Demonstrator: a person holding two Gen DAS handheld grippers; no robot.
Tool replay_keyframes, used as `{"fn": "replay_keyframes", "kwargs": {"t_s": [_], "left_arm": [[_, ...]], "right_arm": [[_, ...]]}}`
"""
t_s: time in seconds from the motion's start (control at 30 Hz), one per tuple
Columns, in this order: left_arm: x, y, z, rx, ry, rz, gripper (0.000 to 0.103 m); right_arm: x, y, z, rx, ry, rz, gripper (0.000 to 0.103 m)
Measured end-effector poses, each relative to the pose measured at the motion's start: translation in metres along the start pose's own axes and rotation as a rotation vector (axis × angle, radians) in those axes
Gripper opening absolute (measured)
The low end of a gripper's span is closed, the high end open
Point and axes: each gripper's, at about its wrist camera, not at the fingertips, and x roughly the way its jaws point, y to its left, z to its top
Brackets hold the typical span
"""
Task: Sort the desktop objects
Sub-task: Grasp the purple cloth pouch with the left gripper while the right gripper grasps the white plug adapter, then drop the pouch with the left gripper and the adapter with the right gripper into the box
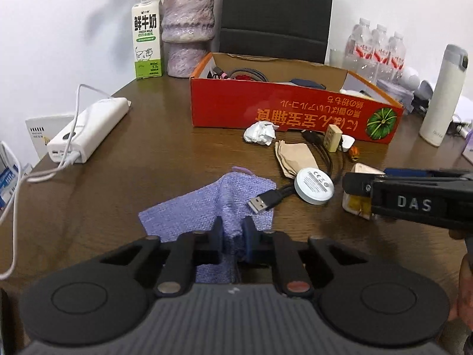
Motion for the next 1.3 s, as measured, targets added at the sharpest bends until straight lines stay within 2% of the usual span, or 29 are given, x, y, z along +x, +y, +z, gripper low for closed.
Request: {"fn": "replay_keyframes", "kwargs": {"t_s": [0.1,0.17,0.27,0.4,0.53,0.63,0.73,0.93,1.03,1.17,1.3], "left_arm": [[-0.02,0.008,-0.009,-0.053,0.005,-0.059,0.007],[-0.038,0.011,-0.017,-0.052,0.001,-0.081,0.006],[-0.072,0.011,-0.027,-0.027,-0.04,-0.099,0.006],[-0.117,0.005,-0.026,0.018,-0.136,-0.142,0.006],[-0.133,0.0,-0.014,0.014,-0.186,-0.194,0.006],[-0.125,-0.008,0.0,0.036,-0.183,-0.198,0.006],[-0.121,-0.008,0.027,0.063,-0.228,-0.197,0.006],[-0.103,-0.005,0.081,-0.065,-0.297,-0.172,0.006],[-0.078,-0.012,0.097,-0.119,-0.278,-0.147,0.006],[-0.03,-0.021,0.12,-0.101,-0.202,-0.143,0.006],[0.022,-0.021,0.158,-0.104,-0.158,-0.125,0.006]], "right_arm": [[-0.021,0.0,-0.006,0.014,-0.029,0.016,0.054],[-0.041,0.002,-0.011,0.006,-0.061,0.014,0.054],[-0.073,0.004,-0.02,-0.002,-0.105,0.033,0.054],[-0.105,0.007,-0.036,-0.025,-0.124,0.033,0.054],[-0.125,0.005,-0.042,-0.012,-0.144,0.018,0.054],[-0.129,-0.002,-0.033,-0.002,-0.158,-0.008,0.054],[-0.128,-0.011,-0.016,-0.007,-0.187,-0.029,0.054],[-0.108,-0.033,0.03,-0.02,-0.237,-0.048,0.054],[-0.087,-0.041,0.055,-0.034,-0.229,-0.06,0.054],[-0.053,-0.055,0.092,-0.021,-0.198,-0.08,0.054],[-0.013,-0.07,0.134,-0.032,-0.161,-0.074,0.054]]}}
